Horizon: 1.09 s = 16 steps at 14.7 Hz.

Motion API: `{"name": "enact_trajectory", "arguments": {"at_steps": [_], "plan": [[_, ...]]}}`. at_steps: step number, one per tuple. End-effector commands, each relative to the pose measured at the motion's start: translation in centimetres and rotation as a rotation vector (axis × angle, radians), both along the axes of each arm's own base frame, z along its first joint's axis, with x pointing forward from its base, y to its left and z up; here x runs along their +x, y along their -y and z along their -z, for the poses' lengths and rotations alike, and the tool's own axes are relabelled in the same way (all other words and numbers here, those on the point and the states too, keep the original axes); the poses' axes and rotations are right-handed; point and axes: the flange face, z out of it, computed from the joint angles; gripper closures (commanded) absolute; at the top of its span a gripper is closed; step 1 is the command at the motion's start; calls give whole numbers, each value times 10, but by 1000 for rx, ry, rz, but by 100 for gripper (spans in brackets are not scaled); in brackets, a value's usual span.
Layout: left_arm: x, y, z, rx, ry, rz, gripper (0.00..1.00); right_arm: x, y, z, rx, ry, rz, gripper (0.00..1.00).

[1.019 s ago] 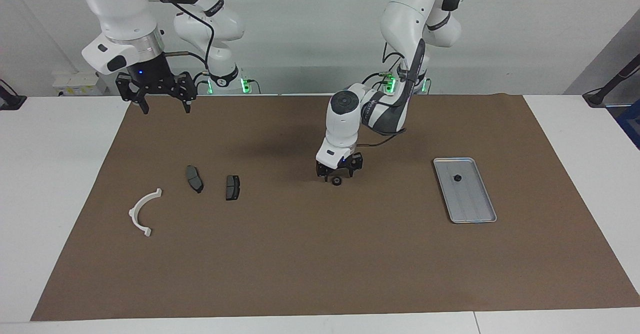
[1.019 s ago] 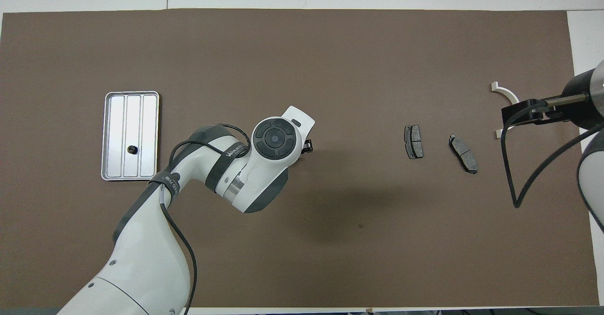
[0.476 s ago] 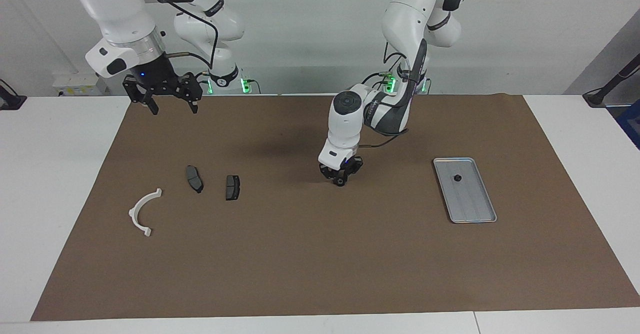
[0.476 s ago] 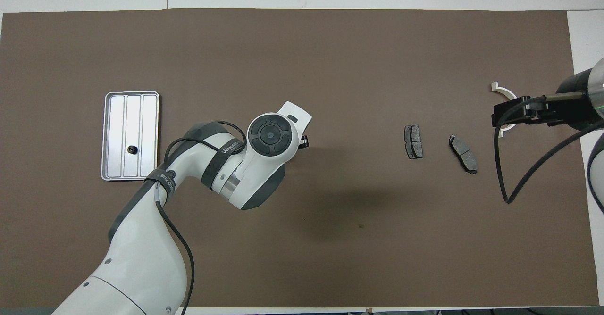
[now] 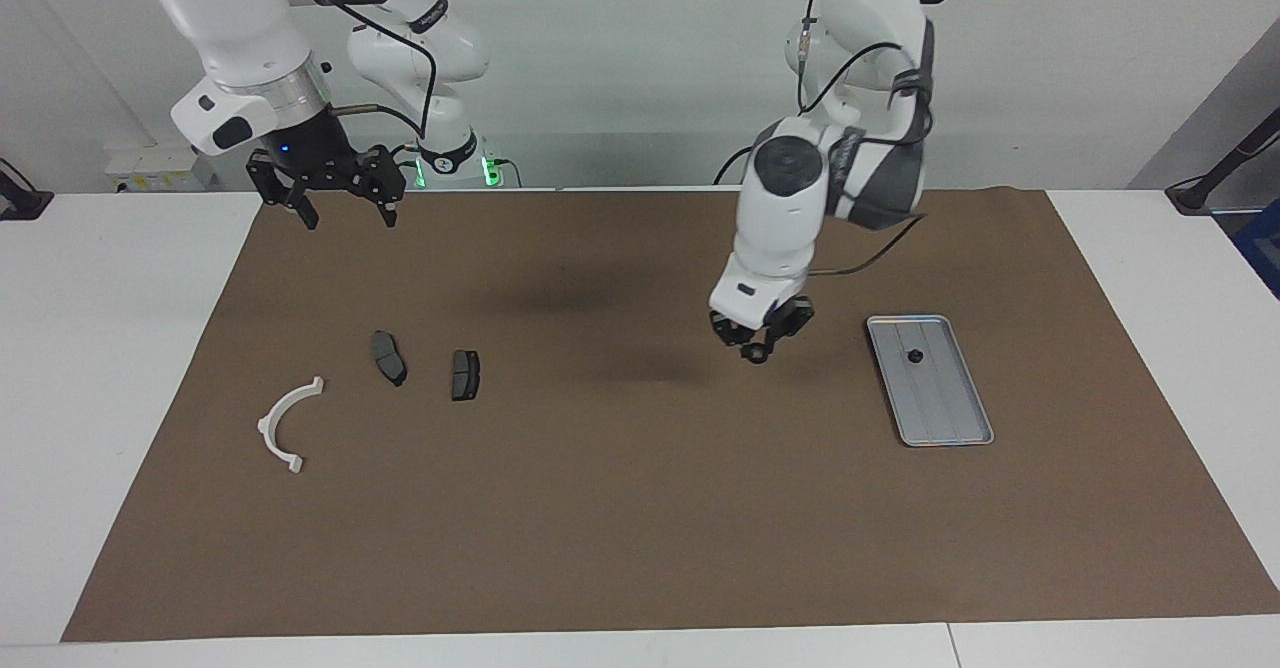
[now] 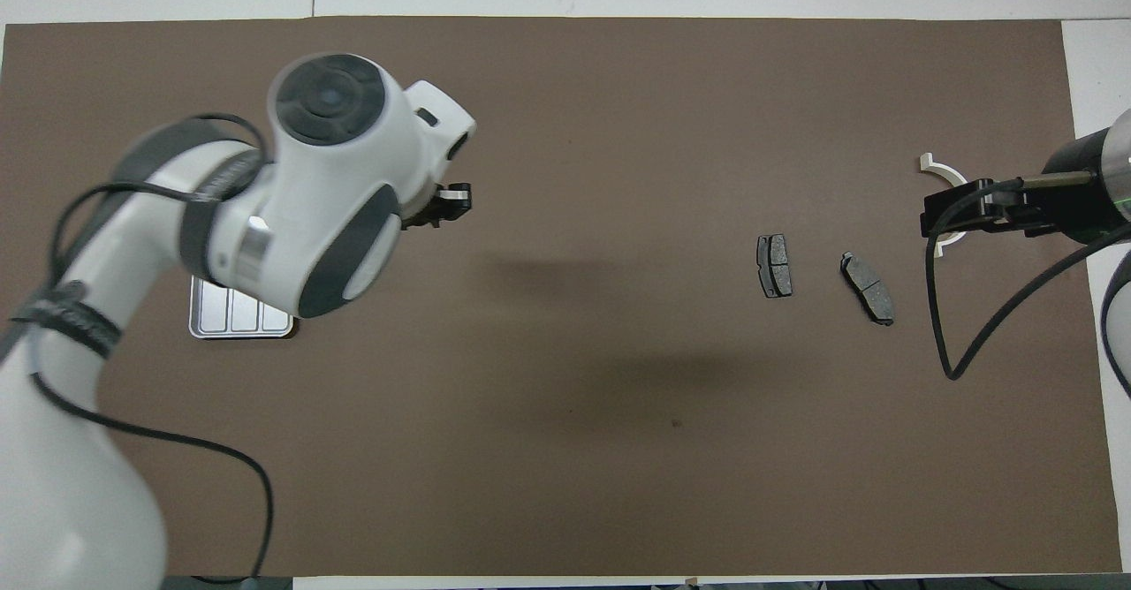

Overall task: Pick bearing gear from pile to tray
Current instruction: 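Carry the gear with the left gripper into the tray and release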

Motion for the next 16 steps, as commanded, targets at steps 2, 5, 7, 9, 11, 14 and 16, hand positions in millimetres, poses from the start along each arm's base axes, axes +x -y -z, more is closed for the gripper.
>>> {"name": "enact_trajectory", "arguments": {"at_steps": [2,5,7,9,11,14,16], "plan": [[13,-142,-33,-46,-117,184,100,-3,3,-1,24,5,12,0],[23,-219,-7,-60,-21,191,100,-2,4,-1,9,8,10,0],[28,-227,27,-60,24,186,100,-2,6,-1,3,6,11,0],[32,-230,64,-62,60,181,100,-3,6,-1,-26,11,5,0],[38,-234,87,-65,67,172,100,-3,4,0,-28,8,2,0],[46,-236,114,-70,79,170,100,-3,4,-1,-28,10,3,0],[47,-242,126,-67,93,163,100,-2,7,0,-28,8,8,0]]}}
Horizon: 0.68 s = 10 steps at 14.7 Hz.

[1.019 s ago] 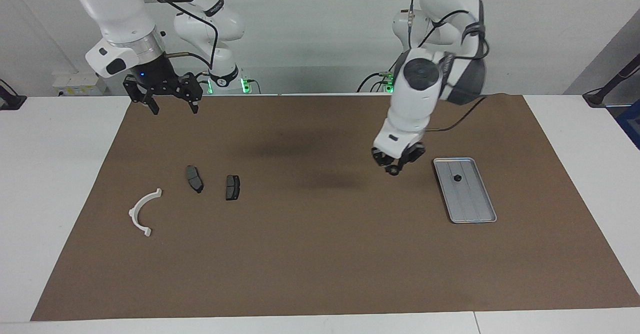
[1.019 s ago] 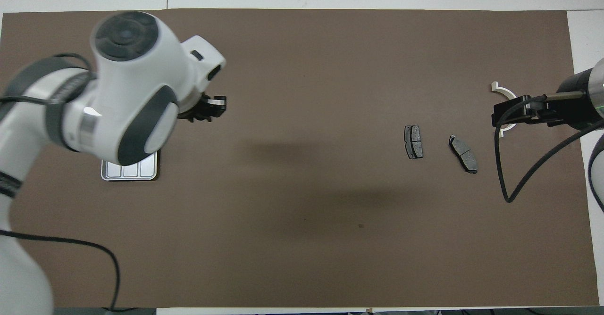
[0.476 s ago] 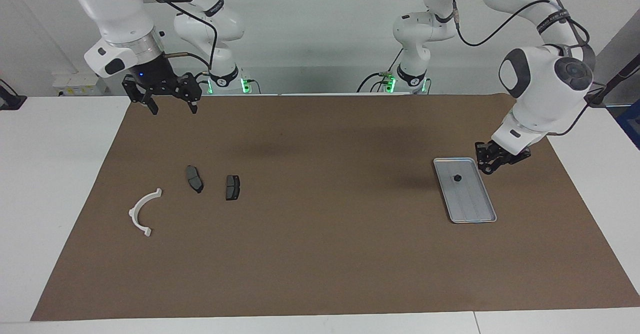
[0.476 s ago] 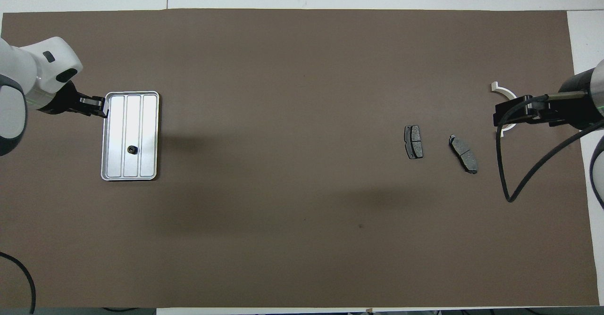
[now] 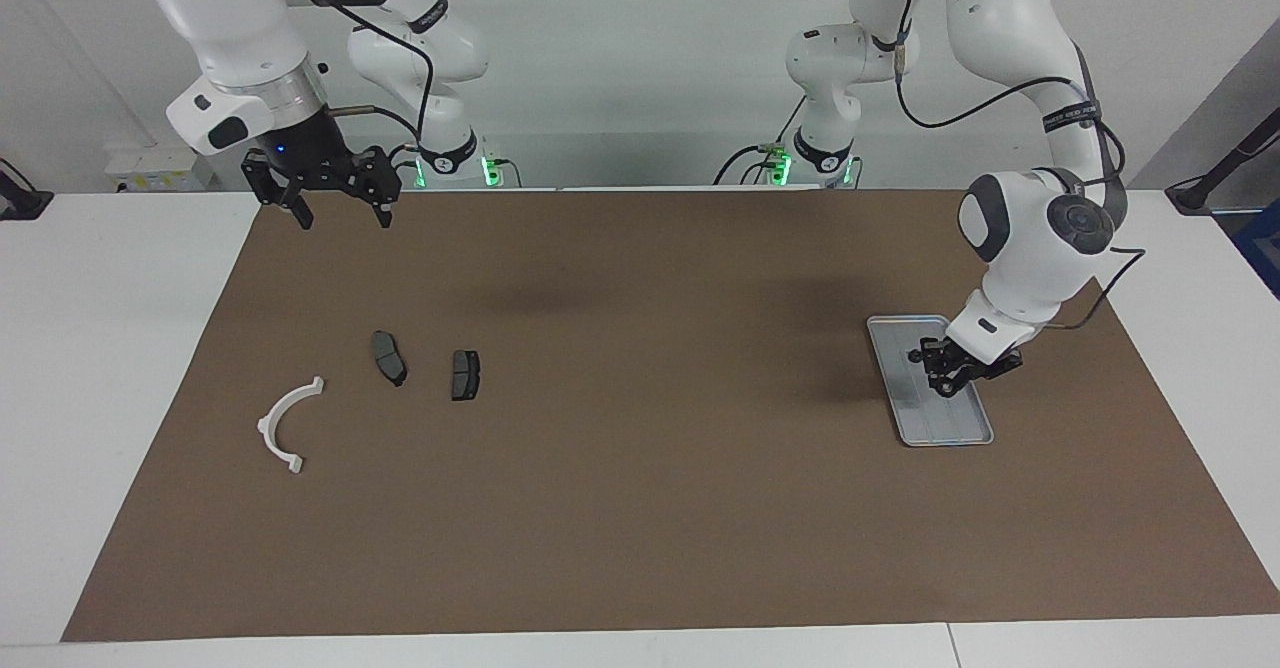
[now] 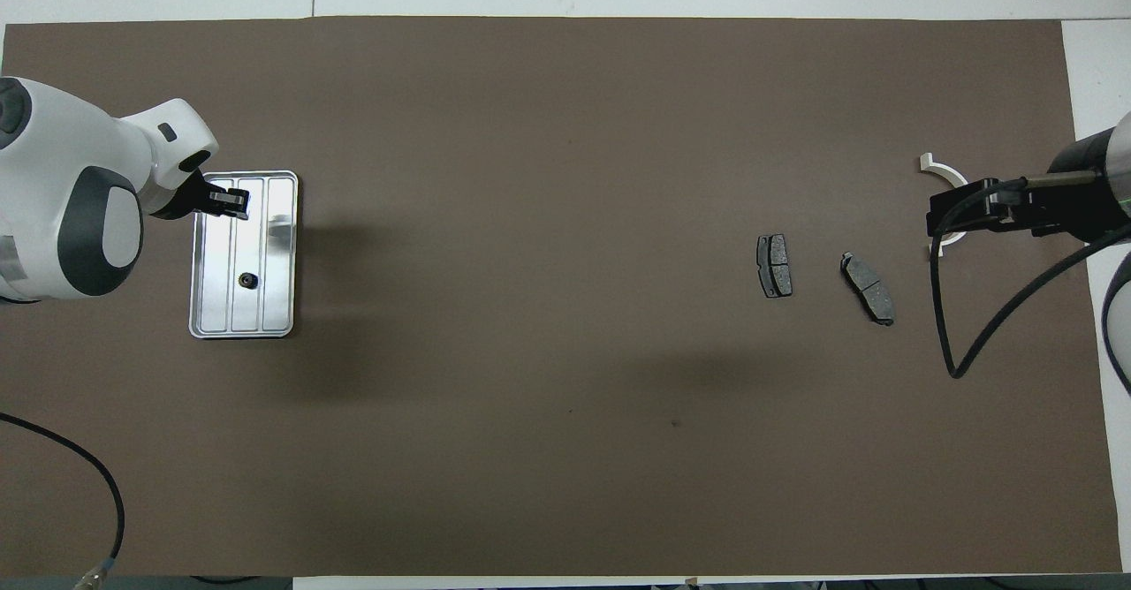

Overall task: Pick bearing gear from pile to tray
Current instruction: 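Carry the gear with the left gripper into the tray and release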

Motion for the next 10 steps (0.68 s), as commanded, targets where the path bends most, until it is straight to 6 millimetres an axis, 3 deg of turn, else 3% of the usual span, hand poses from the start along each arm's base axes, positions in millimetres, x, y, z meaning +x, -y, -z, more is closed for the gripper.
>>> {"name": "enact_trajectory", "arguments": {"at_steps": [1,7,10], "plan": [[-1,-17,14,-10,28,-27,100,-3,4,-1,-13,9,4,0],[-18,-29,49,-9,44,-48,100,-2,6,-1,-13,13,9,0],[-21,-24,54,-10,47,-51,100,-2,7,-1,-16,14,10,0]]}}
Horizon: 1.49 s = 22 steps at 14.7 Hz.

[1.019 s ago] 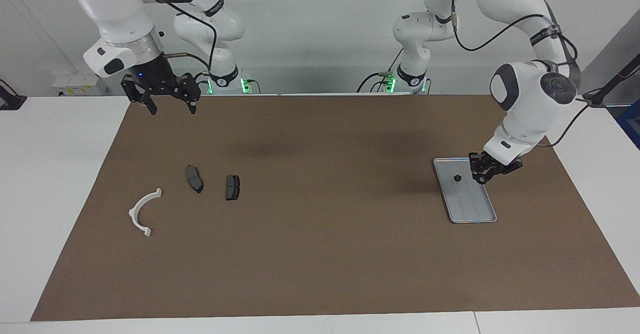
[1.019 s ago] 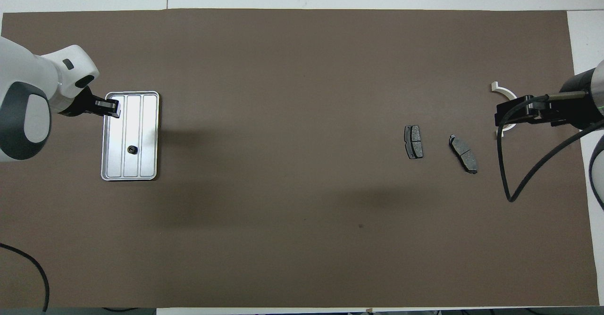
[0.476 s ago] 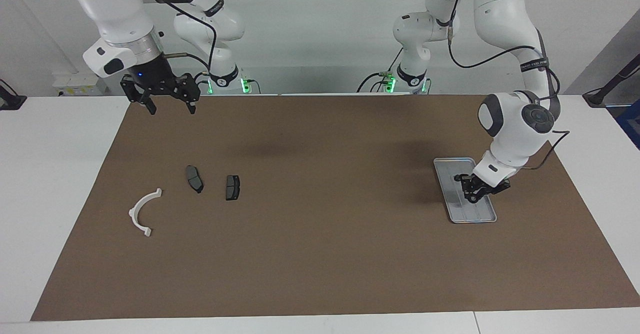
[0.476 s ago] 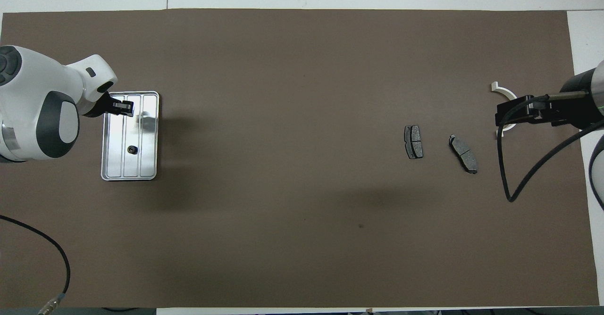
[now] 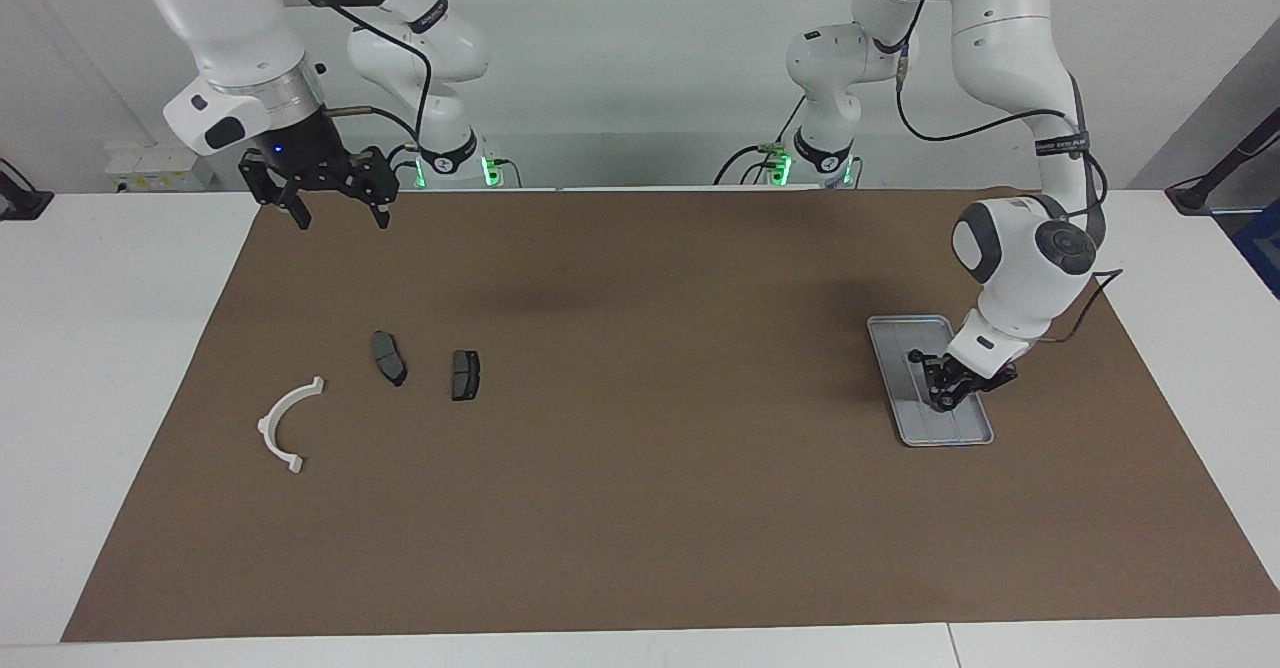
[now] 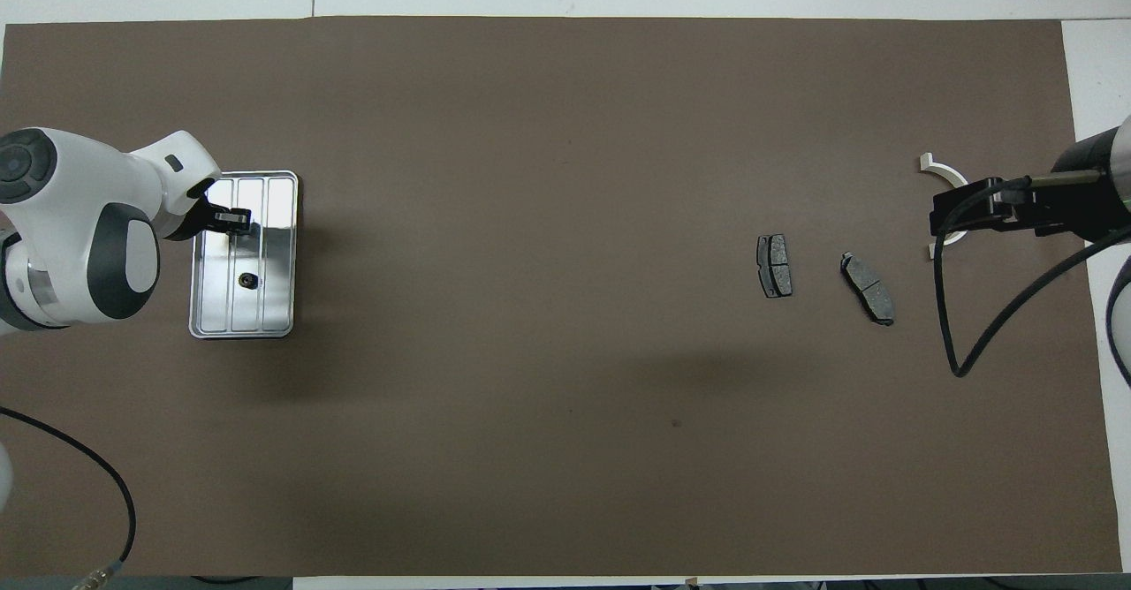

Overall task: Pick bearing gear from pile to tray
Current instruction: 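Carry the gear with the left gripper into the tray and release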

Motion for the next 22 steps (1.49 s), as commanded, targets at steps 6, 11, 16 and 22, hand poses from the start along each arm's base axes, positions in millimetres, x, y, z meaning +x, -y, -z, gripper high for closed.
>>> {"name": "enact_trajectory", "arguments": {"at_steps": [6,11,16,22], "plan": [[-6,13,2,-9,16,-24,100,-2,3,-1,-15,16,4,0],[-12,17,12,-10,37,-23,75,-2,3,0,-13,14,4,0],[-9,21,9,-10,51,-24,0,-2,3,0,-13,16,4,0],[15,11,-148,-13,179,-176,0,-1,4,-1,-13,17,4,0]]}}
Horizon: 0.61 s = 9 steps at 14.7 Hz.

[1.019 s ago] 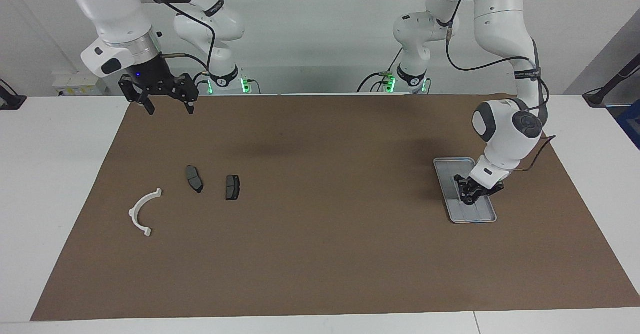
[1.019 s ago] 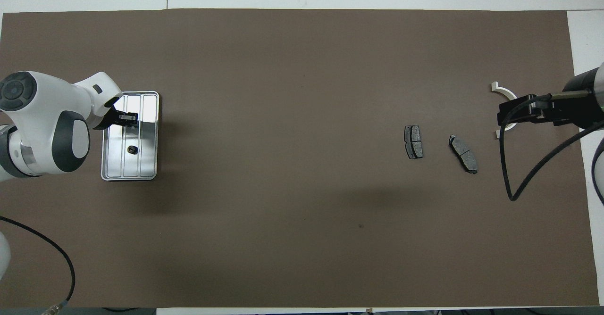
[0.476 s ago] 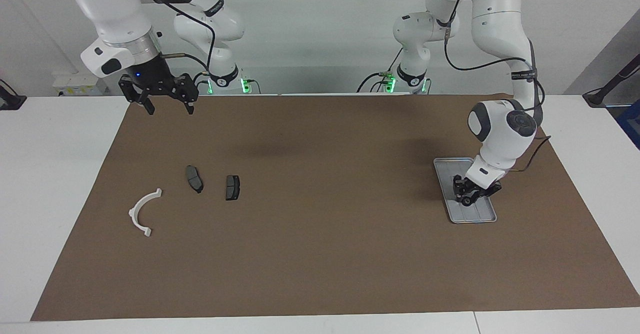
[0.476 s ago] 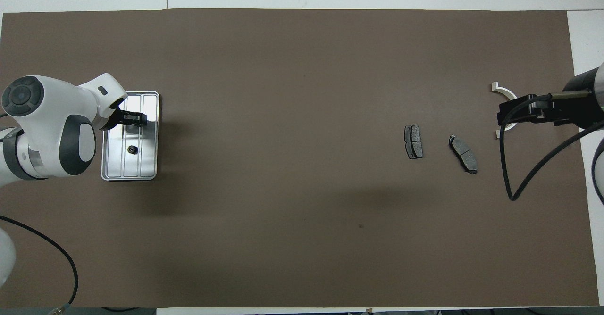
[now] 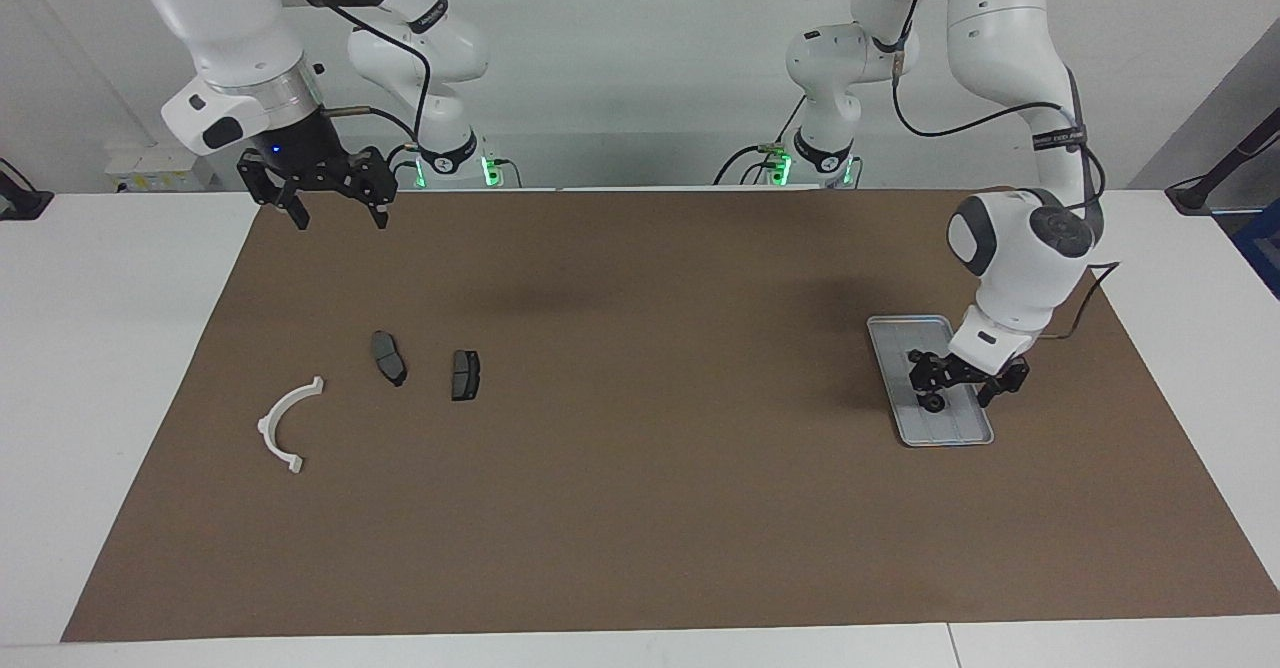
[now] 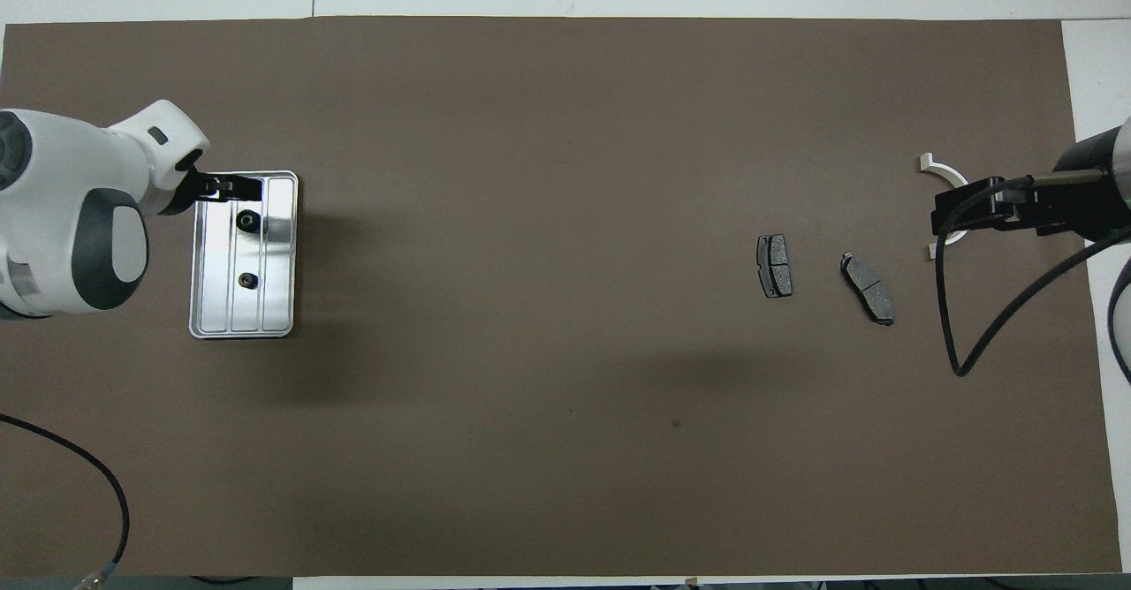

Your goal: Pick bearing gear from pile to tray

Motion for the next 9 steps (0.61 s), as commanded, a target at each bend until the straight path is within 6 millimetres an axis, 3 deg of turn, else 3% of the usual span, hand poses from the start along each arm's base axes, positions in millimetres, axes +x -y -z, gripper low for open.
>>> {"name": "enact_trajectory", "arguments": {"at_steps": [1,3,5,6,7,9], "plan": [[-15,-2,-110,-13,87,-132,0,-2,4,-1,-13,14,6,0],[-48,0,-182,-18,134,-187,0,-2,2,-1,-13,14,3,0],[-82,4,-229,-13,116,-191,0,-2,2,-1,-13,14,3,0],[-107,7,-242,5,38,-176,0,-2,2,-1,-13,14,3,0],[-124,13,-243,21,-46,-147,0,-2,2,-1,-13,14,3,0],[-124,18,-237,19,-82,-111,0,-2,0,-1,-13,13,3,0]]}}
